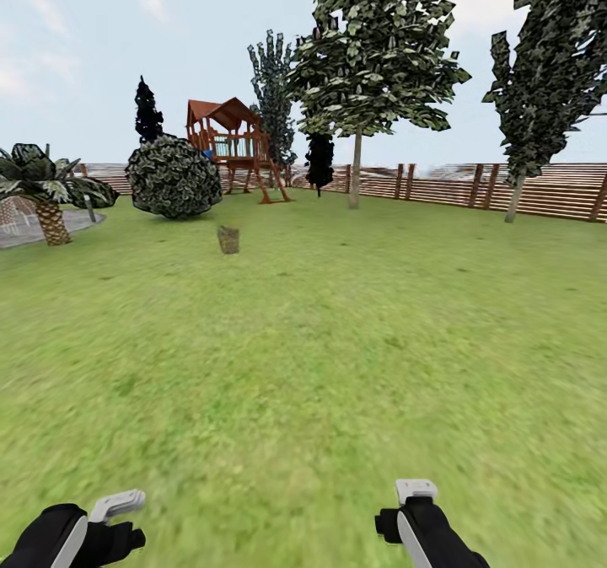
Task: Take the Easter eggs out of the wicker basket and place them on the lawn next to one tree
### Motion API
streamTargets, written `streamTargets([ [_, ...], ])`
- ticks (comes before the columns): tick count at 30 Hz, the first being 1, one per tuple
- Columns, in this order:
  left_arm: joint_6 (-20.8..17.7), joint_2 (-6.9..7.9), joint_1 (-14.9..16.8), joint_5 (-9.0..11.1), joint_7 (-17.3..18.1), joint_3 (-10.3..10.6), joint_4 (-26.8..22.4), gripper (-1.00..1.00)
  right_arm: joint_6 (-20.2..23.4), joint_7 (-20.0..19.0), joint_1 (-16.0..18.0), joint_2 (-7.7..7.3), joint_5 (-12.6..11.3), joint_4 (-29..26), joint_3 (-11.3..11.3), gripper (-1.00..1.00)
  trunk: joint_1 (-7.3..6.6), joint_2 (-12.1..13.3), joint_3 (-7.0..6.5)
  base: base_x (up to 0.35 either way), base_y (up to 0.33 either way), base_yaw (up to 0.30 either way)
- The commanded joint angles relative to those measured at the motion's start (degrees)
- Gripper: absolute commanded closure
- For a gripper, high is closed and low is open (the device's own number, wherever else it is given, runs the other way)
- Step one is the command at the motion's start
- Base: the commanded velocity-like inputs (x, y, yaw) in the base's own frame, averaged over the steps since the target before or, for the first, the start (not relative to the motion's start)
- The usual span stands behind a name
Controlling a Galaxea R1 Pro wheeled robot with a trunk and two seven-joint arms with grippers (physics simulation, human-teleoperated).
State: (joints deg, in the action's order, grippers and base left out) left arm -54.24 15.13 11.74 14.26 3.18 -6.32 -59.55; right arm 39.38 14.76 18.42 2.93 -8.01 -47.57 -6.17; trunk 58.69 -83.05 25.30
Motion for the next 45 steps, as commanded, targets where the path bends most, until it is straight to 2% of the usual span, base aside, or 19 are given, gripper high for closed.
streamTargets([
  [1, -0.3, -0.01, 0.0, -0.2, 0.3, -0.1, 0.0, -1.0, 0.2, 0.5, 0.0, -0.03, -0.6, -0.1, -0.2, -1.0, 0.03, 0.0, 0.07, 0.337, 0.0, 0.0],
  [45, -0.3, -0.01, 0.0, -0.2, 0.4, -0.1, 0.0, -1.0, 0.1, 0.5, 0.0, -0.07, -0.9, -0.1, -0.1, -1.0, 0.03, 0.0, 0.07, 0.337, 0.0, 0.0],
])
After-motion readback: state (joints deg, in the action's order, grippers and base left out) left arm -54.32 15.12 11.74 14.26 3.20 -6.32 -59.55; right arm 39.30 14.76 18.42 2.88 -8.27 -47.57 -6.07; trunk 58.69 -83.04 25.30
